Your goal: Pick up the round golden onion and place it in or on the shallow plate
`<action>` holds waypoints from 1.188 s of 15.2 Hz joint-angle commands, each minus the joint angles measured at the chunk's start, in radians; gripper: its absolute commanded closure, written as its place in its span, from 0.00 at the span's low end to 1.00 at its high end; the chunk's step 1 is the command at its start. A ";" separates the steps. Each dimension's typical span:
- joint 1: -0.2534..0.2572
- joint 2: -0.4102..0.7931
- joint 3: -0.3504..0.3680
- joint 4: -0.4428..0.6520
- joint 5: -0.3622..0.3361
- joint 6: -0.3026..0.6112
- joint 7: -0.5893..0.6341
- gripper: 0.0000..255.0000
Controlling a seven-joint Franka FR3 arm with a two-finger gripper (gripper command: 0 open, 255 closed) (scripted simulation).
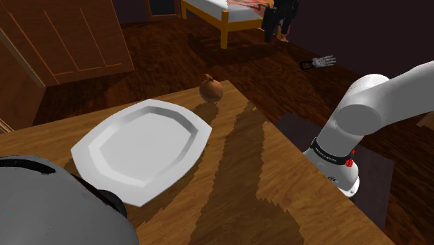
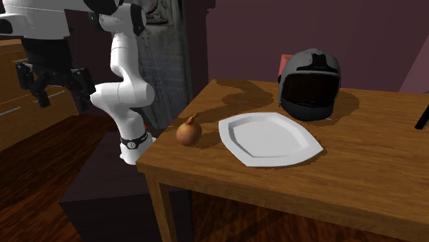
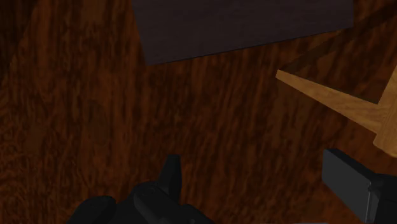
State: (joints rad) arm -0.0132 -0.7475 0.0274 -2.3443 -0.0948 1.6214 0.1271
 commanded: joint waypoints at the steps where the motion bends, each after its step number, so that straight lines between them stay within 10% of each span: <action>1: 0.000 0.000 0.000 0.000 0.000 0.000 0.000 0.00; 18: 0.097 0.291 0.271 0.154 0.317 0.046 0.439 0.00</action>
State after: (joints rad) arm 0.0811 -0.4840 0.2846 -2.2077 0.2074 1.6584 0.5414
